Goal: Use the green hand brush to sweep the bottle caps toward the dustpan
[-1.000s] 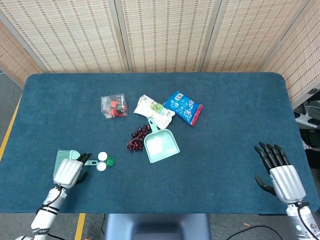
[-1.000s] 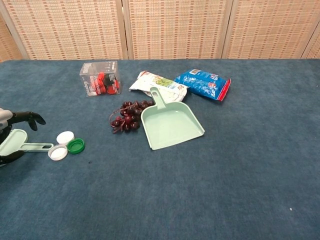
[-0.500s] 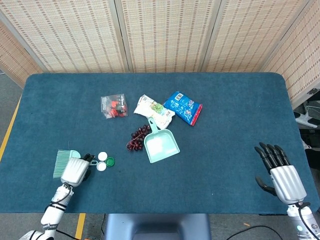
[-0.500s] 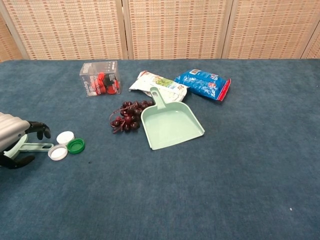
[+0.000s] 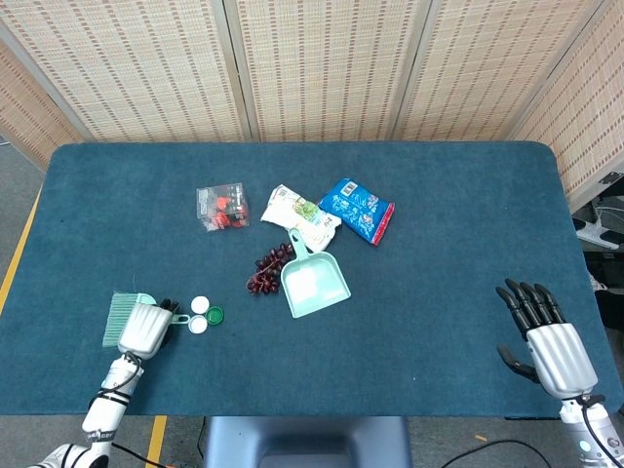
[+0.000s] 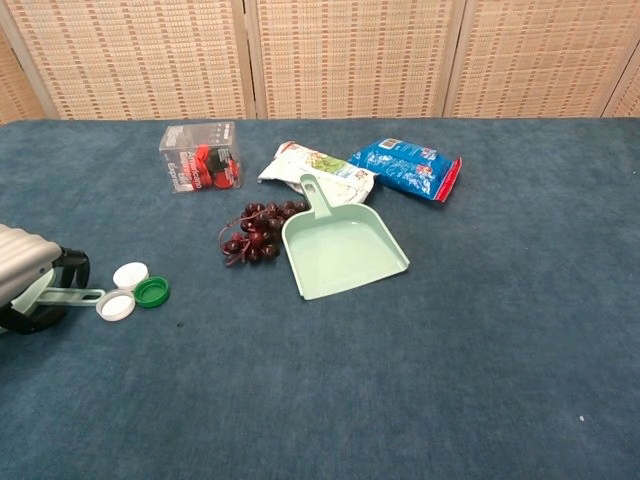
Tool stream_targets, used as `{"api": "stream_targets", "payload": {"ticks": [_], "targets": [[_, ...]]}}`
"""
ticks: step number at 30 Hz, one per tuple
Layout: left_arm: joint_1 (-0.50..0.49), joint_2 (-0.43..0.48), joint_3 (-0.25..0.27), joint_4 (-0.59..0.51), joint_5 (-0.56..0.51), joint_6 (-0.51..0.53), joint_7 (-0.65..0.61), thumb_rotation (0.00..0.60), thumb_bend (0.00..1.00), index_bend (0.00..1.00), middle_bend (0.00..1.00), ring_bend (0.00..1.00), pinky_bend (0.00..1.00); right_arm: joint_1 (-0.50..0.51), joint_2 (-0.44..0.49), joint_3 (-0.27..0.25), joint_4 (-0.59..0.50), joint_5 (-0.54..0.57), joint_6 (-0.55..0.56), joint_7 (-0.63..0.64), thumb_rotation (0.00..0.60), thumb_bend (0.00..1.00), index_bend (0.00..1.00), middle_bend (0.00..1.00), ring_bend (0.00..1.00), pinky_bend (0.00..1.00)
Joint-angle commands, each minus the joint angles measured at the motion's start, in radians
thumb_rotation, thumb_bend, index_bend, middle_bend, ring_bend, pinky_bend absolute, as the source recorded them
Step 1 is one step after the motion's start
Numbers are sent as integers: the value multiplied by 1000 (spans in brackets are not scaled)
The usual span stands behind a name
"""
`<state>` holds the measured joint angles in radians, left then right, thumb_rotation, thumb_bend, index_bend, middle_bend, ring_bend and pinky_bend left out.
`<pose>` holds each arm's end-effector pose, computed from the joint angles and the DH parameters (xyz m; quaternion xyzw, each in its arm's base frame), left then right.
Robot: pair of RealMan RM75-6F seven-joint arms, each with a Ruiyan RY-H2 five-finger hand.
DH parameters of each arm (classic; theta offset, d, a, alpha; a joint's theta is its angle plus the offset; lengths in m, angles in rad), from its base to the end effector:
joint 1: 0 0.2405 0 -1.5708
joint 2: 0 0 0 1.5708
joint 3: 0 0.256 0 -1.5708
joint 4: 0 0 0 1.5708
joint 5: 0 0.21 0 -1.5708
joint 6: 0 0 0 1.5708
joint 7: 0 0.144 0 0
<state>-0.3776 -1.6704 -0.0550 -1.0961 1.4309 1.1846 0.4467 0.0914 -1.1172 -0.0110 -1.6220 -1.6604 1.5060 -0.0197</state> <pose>-0.2903 0.2704 -0.0164 -0.7503 -0.2516 -0.2524 0.5568 -0.2907 -0.1680 0.1444 0.6512 -0.3580 0.4031 0.5342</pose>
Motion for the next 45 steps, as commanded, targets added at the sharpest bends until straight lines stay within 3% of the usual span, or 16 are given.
{"api": "stream_targets", "payload": {"ticks": [1, 5, 14, 20, 24, 27, 34, 37, 41, 45], "targets": [[-2, -3, -1, 8, -3, 0, 1, 600, 352, 421, 429, 685, 778, 0, 1, -1, -1, -1, 0, 0, 600, 243, 0, 0, 0, 0], [-3, -6, 0, 17, -8, 1, 6, 600, 351, 428, 433, 685, 778, 0, 2, -1, -3, -2, -1, 1, 600, 243, 0, 0, 0, 0], [-1, -17, 3, 35, -4, 24, 8, 600, 421, 525, 553, 693, 786, 2, 0, -2, -2, 0, -8, -2, 600, 243, 0, 0, 0, 0], [4, -20, 0, 37, 9, 64, 1, 600, 612, 638, 723, 705, 796, 3, -2, -3, -2, 0, -13, -8, 600, 243, 0, 0, 0, 0], [11, -26, -4, 50, 43, 125, -90, 600, 720, 722, 851, 754, 839, 5, -5, -3, -2, 0, -17, -12, 600, 243, 0, 0, 0, 0], [14, -15, -9, 38, 71, 166, -250, 600, 745, 741, 881, 765, 849, 7, -6, -5, -2, 1, -24, -13, 600, 243, 0, 0, 0, 0], [29, -10, -64, 21, 132, 351, -948, 600, 766, 744, 899, 765, 845, 8, -8, -8, -5, -1, -28, -19, 600, 243, 0, 0, 0, 0], [36, -8, -80, 1, 116, 361, -1184, 600, 775, 744, 901, 765, 842, 8, -8, -9, -6, -2, -30, -21, 600, 243, 0, 0, 0, 0], [34, -12, -80, 27, 110, 348, -1327, 600, 776, 744, 900, 764, 842, 8, -8, -11, -7, -6, -29, -23, 600, 243, 0, 0, 0, 0], [33, -47, -80, 81, 103, 345, -1372, 600, 774, 744, 900, 764, 842, 7, -7, -11, -8, -7, -26, -22, 600, 243, 0, 0, 0, 0]]}}
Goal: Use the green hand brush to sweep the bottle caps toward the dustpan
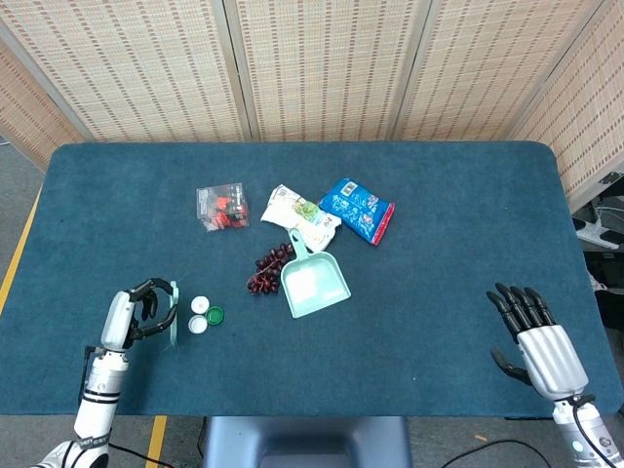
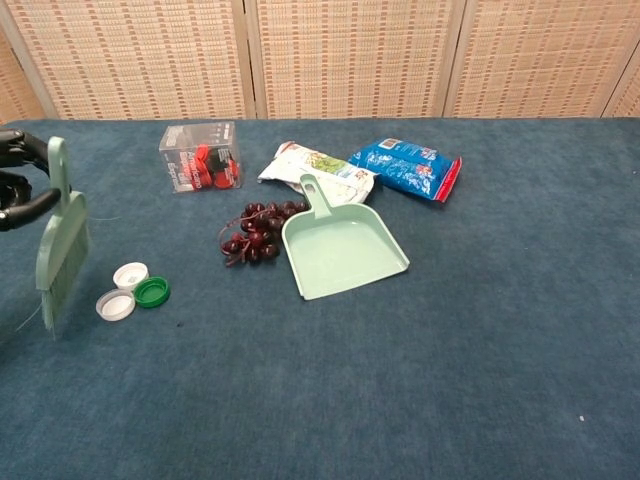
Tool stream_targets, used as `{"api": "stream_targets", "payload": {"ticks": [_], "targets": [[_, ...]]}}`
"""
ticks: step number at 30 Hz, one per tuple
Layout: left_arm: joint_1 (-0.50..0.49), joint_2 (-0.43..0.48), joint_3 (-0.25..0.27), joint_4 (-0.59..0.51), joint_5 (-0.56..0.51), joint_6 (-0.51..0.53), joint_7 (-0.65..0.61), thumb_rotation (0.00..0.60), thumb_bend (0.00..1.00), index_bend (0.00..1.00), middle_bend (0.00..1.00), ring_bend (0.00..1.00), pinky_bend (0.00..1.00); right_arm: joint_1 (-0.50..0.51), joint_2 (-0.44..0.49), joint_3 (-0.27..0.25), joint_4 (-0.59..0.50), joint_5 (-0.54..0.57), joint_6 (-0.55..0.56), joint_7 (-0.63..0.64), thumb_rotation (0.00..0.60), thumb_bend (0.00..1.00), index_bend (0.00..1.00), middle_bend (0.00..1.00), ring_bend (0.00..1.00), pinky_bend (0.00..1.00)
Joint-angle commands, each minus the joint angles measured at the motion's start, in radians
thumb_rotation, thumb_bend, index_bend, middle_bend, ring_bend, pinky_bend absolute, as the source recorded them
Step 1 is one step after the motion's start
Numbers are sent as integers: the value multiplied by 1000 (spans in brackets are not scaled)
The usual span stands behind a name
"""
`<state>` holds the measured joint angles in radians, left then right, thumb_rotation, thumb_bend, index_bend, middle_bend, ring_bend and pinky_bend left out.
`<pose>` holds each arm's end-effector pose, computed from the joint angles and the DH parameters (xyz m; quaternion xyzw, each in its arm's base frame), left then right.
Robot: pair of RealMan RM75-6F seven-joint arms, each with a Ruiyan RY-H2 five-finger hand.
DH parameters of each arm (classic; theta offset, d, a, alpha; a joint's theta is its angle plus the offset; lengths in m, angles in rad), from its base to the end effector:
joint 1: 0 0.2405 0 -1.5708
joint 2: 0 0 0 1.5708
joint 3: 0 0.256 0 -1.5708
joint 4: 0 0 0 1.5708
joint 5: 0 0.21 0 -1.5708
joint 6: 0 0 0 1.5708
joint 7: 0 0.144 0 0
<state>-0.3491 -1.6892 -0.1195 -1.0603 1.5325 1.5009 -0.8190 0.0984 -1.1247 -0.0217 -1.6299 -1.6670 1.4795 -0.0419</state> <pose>-0.2682 0.2733 0.0273 -0.4419 -0.5201 -0.6639 0.3057 -0.2887 -0.1671 0.1364 0.6629 -0.3613 0.3931 0.5249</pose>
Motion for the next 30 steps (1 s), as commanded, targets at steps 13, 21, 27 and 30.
{"api": "stream_targets", "payload": {"ticks": [13, 21, 27, 30], "targets": [[-15, -94, -11, 156, -8, -12, -132, 600, 769, 748, 903, 765, 842, -2, 4, 0, 0, -2, 7, 6, 600, 242, 0, 0, 0, 0], [-20, -122, -6, 220, -17, -37, -186, 600, 771, 750, 904, 764, 841, 2, 2, 4, 4, 9, -4, 6, 600, 243, 0, 0, 0, 0], [-28, -140, 3, 231, -3, -33, -205, 600, 771, 750, 905, 764, 841, 2, 3, 7, 3, 15, -6, 10, 600, 243, 0, 0, 0, 0], [-34, -152, 8, 231, 7, -27, -207, 600, 771, 750, 905, 764, 841, 3, 4, 8, 3, 17, -6, 12, 600, 243, 0, 0, 0, 0]]}}
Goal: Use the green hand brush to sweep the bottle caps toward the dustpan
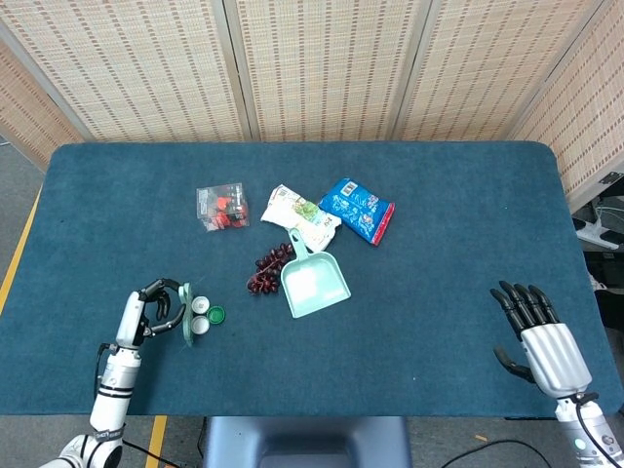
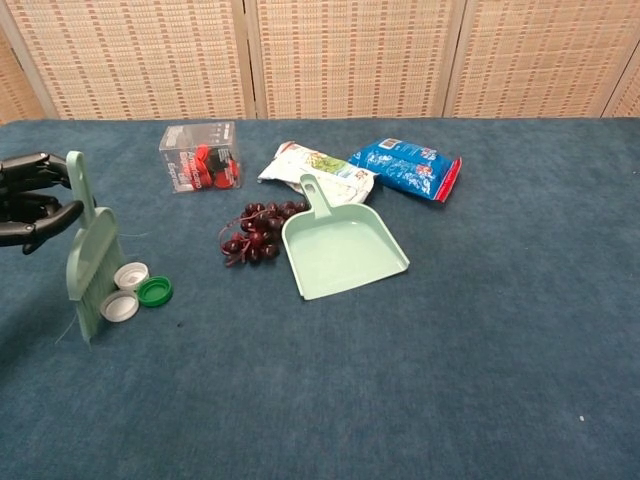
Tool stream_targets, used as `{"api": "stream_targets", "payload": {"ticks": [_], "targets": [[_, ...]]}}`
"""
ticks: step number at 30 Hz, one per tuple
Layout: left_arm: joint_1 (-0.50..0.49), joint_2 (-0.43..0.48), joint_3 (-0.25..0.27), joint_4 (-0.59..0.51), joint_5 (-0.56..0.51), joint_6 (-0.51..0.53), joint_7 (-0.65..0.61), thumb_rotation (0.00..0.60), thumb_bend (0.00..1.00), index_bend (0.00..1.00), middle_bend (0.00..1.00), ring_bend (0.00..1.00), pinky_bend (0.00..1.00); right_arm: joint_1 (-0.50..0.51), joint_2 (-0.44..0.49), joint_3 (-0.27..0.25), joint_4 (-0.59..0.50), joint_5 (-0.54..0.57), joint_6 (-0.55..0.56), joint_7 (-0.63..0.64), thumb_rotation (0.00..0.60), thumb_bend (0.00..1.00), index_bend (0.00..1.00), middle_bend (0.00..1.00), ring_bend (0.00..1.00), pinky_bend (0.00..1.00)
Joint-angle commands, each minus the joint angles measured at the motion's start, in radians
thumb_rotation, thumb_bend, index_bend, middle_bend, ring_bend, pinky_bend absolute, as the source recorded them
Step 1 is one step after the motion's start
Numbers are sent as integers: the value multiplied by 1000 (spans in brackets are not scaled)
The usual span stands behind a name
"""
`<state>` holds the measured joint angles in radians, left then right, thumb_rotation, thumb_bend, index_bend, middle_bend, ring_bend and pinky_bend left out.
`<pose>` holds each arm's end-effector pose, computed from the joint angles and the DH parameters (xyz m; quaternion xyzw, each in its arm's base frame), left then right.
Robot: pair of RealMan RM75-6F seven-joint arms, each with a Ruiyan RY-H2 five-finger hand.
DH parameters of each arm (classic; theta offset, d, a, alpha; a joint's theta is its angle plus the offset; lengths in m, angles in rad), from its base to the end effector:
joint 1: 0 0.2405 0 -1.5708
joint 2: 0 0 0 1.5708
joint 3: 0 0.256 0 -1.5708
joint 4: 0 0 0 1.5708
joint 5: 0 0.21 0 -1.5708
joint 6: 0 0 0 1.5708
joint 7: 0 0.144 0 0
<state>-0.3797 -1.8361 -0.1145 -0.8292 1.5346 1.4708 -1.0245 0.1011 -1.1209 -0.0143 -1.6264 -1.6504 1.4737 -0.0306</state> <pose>-0.2739 0.2824 -0.0068 -0.4157 -0.5553 -0.6714 0.2610 -0.2913 -0.1699 0.1389 0.6580 -0.3653 0.3921 0.5291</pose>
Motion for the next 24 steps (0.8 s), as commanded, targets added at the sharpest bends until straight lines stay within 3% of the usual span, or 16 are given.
{"api": "stream_targets", "payload": {"ticks": [1, 11, 24], "targets": [[-8, -10, 3, -2, 8, 3, 0, 600, 771, 751, 905, 765, 841, 0, 1, 0, 0, 1, -1, 1, 600, 243, 0, 0, 0, 0], [-63, -85, 14, 16, 27, -42, 4, 600, 771, 751, 905, 764, 841, -1, 7, -3, -4, -4, 4, 9, 600, 243, 0, 0, 0, 0], [-113, -146, 34, -23, 86, 1, 29, 600, 771, 751, 904, 764, 841, -5, 15, -1, -3, -3, 11, 24, 600, 243, 0, 0, 0, 0]]}}
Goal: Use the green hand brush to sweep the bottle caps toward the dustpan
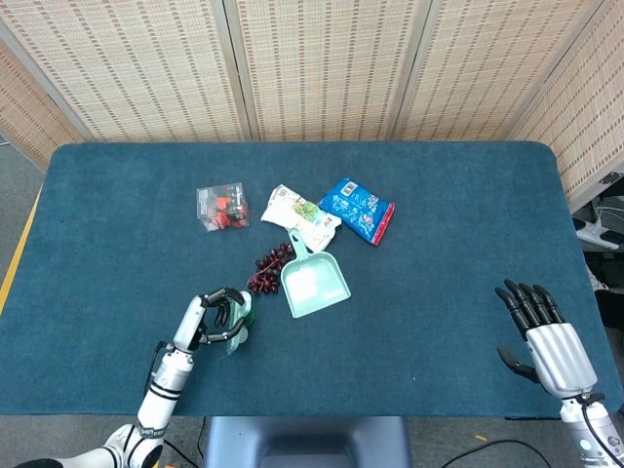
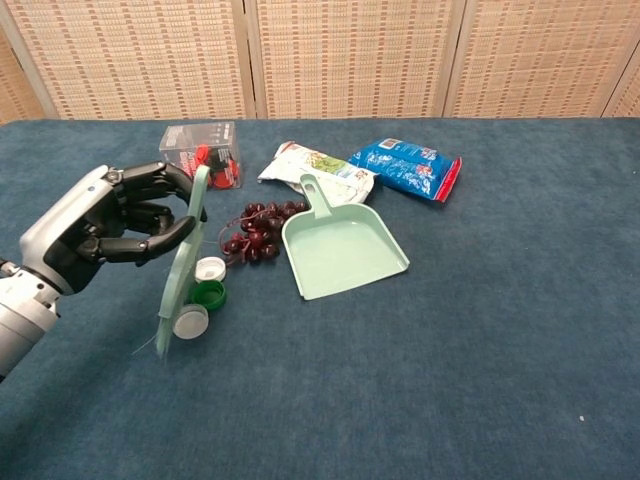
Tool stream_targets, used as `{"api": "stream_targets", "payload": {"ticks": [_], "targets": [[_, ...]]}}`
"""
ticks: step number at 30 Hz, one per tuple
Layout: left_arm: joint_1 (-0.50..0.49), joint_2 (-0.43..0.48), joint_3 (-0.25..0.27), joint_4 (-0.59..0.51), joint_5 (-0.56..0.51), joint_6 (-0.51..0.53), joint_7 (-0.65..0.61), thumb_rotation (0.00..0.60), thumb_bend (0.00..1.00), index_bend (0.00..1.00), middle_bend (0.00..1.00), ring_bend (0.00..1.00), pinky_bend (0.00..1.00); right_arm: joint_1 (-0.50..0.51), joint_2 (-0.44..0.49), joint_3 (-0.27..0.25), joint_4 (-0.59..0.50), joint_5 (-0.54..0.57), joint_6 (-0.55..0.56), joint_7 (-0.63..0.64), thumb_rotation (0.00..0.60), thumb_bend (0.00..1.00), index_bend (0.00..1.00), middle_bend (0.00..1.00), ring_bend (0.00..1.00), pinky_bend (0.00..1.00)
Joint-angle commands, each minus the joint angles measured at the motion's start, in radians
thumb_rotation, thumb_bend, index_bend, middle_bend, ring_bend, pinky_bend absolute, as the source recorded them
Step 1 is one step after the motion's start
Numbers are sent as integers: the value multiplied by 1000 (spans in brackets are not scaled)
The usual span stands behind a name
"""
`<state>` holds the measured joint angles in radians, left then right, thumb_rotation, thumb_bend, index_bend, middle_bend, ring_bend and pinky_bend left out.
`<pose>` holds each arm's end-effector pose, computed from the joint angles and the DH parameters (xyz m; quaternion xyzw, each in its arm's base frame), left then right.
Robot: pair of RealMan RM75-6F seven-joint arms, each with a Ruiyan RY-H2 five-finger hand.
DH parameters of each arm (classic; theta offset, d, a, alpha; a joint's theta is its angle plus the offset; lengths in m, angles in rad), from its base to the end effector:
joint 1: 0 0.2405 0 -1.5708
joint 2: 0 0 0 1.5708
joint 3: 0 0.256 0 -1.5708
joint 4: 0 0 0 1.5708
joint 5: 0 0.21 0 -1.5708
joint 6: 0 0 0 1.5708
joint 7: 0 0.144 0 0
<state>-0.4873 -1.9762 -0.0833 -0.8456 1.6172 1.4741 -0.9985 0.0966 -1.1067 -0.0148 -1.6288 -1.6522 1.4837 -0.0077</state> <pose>-0.1953 0.2812 -0.0636 -0.4516 -0.5577 -0.6808 0.1470 -0.2921 -0.1687 0.1442 0.6535 -0.3681 0.3967 0.5292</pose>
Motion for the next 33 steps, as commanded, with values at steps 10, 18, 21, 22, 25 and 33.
{"api": "stream_targets", "payload": {"ticks": [10, 18, 21, 22, 25, 33], "targets": [[-29, -7, -6, -34, 38, 65, 53, 600, 771, 751, 904, 765, 841, -5, 6, -1, -2, -6, 11, 8, 600, 243, 0, 0, 0, 0], [-9, 66, -11, -40, 1, 51, 69, 600, 771, 751, 905, 764, 841, -7, 7, -3, -4, -13, 15, 8, 600, 243, 0, 0, 0, 0], [3, 57, 2, -2, -17, 23, 50, 600, 770, 751, 906, 764, 841, -7, 6, -5, -5, -15, 14, 4, 600, 243, 0, 0, 0, 0], [6, 48, 7, 18, -20, 15, 45, 600, 770, 751, 906, 764, 841, -7, 6, -5, -6, -16, 15, 2, 600, 243, 0, 0, 0, 0], [10, 22, 22, 60, -18, 4, 25, 600, 770, 751, 906, 764, 841, -8, 5, -6, -6, -18, 15, 1, 600, 243, 0, 0, 0, 0], [-6, -29, 48, 102, 13, 11, 17, 600, 771, 751, 906, 764, 841, -10, 6, -3, -7, -14, 20, 2, 600, 243, 0, 0, 0, 0]]}}
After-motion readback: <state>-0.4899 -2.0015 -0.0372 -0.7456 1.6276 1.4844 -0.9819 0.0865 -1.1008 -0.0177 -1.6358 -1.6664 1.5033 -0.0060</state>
